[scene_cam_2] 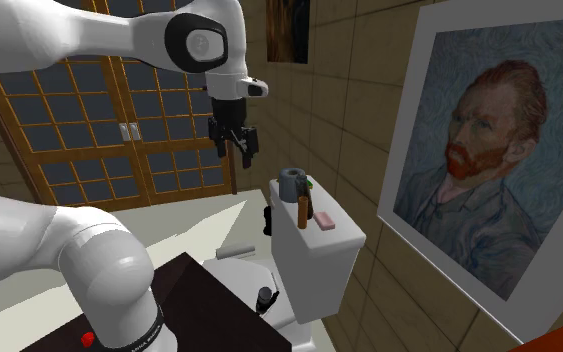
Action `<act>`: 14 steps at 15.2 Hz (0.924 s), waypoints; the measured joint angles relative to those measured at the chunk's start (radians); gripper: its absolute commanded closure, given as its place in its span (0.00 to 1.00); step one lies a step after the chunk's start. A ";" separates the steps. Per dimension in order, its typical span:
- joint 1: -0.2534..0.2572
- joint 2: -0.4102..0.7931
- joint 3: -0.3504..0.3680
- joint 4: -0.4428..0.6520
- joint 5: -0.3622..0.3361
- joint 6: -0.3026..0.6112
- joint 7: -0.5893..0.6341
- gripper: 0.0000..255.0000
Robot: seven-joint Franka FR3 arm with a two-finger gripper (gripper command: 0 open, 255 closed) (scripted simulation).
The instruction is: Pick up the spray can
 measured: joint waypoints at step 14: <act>0.049 0.469 -0.063 0.190 -0.023 0.277 -0.207 0.00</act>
